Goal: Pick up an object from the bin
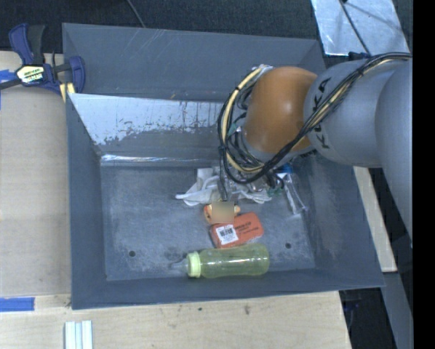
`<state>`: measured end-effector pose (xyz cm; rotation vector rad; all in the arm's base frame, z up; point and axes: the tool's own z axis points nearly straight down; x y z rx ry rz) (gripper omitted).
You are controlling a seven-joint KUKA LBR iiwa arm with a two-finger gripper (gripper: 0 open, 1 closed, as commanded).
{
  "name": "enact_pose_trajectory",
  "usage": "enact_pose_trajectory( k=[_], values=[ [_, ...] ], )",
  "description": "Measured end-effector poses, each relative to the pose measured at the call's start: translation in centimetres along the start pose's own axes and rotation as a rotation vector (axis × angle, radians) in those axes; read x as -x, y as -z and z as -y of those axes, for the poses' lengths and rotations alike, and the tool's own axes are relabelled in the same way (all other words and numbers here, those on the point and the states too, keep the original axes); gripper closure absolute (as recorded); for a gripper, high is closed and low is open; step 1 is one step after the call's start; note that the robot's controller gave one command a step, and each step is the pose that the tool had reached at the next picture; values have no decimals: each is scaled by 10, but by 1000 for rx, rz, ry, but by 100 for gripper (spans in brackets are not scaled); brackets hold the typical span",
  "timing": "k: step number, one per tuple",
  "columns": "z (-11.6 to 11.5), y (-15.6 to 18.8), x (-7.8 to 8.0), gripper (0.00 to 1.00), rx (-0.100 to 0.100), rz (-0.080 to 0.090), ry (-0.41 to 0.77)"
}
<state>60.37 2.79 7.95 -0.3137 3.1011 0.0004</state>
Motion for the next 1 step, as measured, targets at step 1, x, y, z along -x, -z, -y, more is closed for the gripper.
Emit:
enact_pose_trajectory(
  k=[1],
  values=[
    [12,44,-22,100,3,-21,20]
  ],
)
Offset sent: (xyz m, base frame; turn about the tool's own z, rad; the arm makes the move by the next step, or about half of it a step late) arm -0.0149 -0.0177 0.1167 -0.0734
